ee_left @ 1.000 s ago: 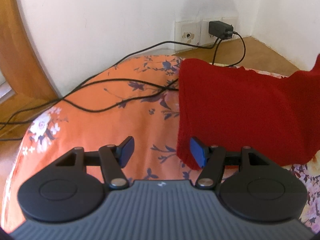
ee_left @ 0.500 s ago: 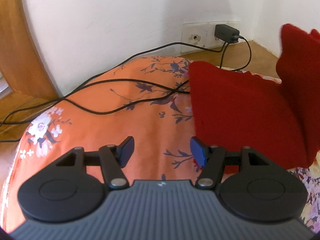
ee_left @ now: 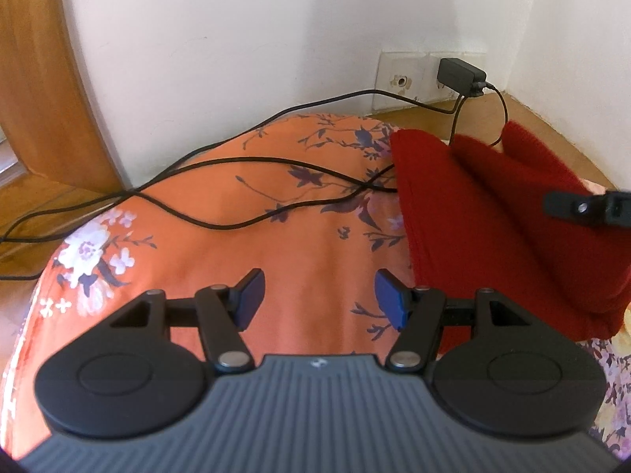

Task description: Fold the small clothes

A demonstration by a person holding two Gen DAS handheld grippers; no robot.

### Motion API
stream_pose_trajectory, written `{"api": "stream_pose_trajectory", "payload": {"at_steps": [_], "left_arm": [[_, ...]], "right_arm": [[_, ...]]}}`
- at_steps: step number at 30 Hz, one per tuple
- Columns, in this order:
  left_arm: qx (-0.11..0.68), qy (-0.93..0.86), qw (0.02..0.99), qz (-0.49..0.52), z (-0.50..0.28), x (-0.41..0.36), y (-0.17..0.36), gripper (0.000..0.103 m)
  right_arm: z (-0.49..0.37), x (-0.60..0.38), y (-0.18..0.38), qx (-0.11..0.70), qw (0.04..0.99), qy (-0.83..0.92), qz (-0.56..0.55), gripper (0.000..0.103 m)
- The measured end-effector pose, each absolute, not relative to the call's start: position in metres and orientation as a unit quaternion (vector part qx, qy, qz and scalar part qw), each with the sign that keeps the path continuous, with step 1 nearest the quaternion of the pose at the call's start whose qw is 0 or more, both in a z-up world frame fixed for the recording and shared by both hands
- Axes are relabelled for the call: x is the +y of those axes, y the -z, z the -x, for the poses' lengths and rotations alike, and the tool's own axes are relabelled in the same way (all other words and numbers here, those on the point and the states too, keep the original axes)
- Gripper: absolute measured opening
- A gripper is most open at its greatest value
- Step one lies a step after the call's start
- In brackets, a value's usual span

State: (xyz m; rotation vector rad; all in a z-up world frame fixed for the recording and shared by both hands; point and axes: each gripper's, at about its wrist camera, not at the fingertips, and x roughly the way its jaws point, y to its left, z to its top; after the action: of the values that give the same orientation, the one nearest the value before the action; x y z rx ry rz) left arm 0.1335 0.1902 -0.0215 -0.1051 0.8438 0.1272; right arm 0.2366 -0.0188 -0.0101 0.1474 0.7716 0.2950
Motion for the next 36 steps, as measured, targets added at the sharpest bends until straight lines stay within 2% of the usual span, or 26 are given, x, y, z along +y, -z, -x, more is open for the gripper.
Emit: {"api": "stream_pose_trajectory", "payload": {"at_steps": [3, 8, 12, 23, 31, 32, 33, 36], "left_arm": [[0.406, -0.056, 0.91, 0.057, -0.134, 0.193, 0.019, 0.063], [0.397, -0.029, 0.914, 0.078, -0.137, 0.193, 0.01, 0.063], [0.387, 0.009, 0.917, 0.096, -0.144, 0.182, 0.001, 0.063], [0.39, 0.097, 0.909, 0.11, -0.182, 0.131, -0.014, 0.064], [0.426, 0.095, 0.888, 0.149, -0.221, 0.116, 0.0, 0.07], [0.428, 0.089, 0.886, 0.152, -0.225, 0.115, 0.003, 0.071], [0.43, 0.084, 0.886, 0.155, -0.228, 0.114, 0.005, 0.078], [0.433, 0.077, 0.885, 0.153, -0.236, 0.11, 0.011, 0.079]], "right_arm": [[-0.238, -0.015, 0.012, 0.375, 0.91, -0.156, -0.08, 0.045], [-0.212, -0.018, 0.001, 0.362, 0.908, -0.182, -0.104, 0.048], [-0.191, -0.028, -0.017, 0.333, 0.917, -0.189, -0.108, 0.055], [-0.18, -0.104, -0.017, 0.312, 0.937, -0.075, -0.136, 0.065], [-0.184, -0.153, 0.009, 0.329, 0.931, 0.011, -0.156, 0.067], [-0.186, -0.158, 0.013, 0.333, 0.929, 0.022, -0.16, 0.067], [-0.189, -0.163, 0.018, 0.338, 0.926, 0.03, -0.165, 0.067], [-0.197, -0.173, 0.03, 0.352, 0.918, 0.043, -0.179, 0.067]]}}
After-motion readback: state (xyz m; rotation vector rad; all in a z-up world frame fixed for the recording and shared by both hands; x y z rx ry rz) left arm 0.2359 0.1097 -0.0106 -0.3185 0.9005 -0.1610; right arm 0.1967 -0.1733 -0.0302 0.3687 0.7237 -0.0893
